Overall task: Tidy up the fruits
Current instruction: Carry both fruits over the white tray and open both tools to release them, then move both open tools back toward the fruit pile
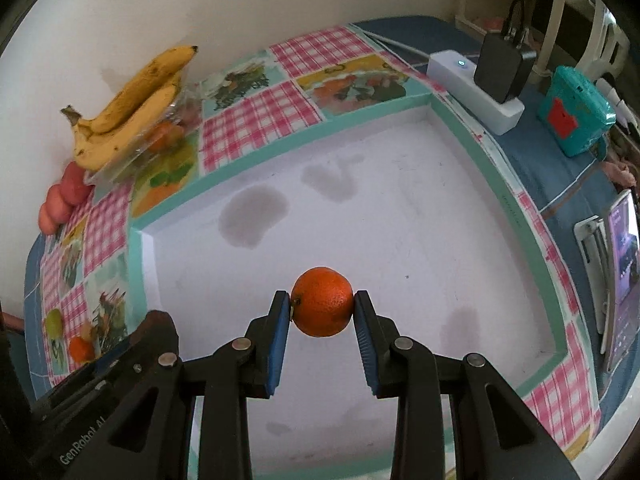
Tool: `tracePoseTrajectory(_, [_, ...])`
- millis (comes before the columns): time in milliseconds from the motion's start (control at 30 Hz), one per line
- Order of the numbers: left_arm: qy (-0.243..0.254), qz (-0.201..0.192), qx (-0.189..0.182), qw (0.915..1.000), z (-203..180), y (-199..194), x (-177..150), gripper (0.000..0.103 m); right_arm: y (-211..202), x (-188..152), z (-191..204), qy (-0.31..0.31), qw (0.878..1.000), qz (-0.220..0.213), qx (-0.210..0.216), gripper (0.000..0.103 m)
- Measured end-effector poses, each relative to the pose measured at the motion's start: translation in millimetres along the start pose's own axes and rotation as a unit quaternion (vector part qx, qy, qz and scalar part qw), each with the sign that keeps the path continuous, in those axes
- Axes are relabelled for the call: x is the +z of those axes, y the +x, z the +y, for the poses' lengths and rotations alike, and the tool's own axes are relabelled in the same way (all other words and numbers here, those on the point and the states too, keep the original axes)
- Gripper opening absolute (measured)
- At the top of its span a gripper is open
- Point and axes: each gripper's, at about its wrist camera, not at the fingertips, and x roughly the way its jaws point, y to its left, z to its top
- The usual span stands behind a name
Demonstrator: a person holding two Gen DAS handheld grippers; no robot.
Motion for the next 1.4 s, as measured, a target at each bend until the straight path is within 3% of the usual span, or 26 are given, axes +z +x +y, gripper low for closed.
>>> tracePoseTrajectory(533, [-0.018, -0.002, 0.006, 0.9998, 2.0, 10.4, 3.3, 0.039, 9.9, 12.1, -3.4, 0.003, 1.000, -0.003, -0.017, 0.034])
tracePoseTrajectory(667, [-0.022, -0.006, 0.000, 0.9998, -0.3, 0.6, -1.1, 0.054, 7.4, 11.6, -6.1, 0.007, 1.000, -0.004, -0.020, 0.036])
tracePoseTrajectory(733, [-0.021, -0.008, 0.000, 0.9998, -2.9, -8.0, -5.0, 0.065, 6.0, 11.5, -5.6, 0.005, 1.000, -0.005, -0.022, 0.041])
tracePoseTrajectory(900, [-0.026, -0.024, 0.012, 0.9993, 0.3, -31.9, -16.7, 0.072, -3.5, 6.8, -5.8, 0.004, 0.999, -0.009, -0.031, 0.052])
tracePoseTrajectory(1000, [-0.039, -0.037, 0.042, 0.9976, 12.4, -47.4, -26.8, 0.083, -9.4, -1.5, -6.4, 0.003, 0.999, -0.011, -0.033, 0.054])
tracePoseTrajectory(1167, [-0.053, -0.059, 0.126, 0.9888, 47.2, -72.2, -50.4, 0.097, -19.5, -18.9, -3.9, 0.002, 0.999, -0.009, -0.036, 0.058])
tracePoseTrajectory(1267, [-0.072, -0.066, 0.153, 0.9834, 71.5, -84.2, -63.2, 0.102, -27.2, -27.1, 2.3, -0.004, 0.999, -0.015, -0.033, 0.072])
tracePoseTrajectory(1400, [-0.090, -0.077, 0.182, 0.9761, 100.9, -100.0, -75.1, 0.103, -31.6, -37.3, 10.5, -0.010, 1.000, -0.013, -0.016, 0.077])
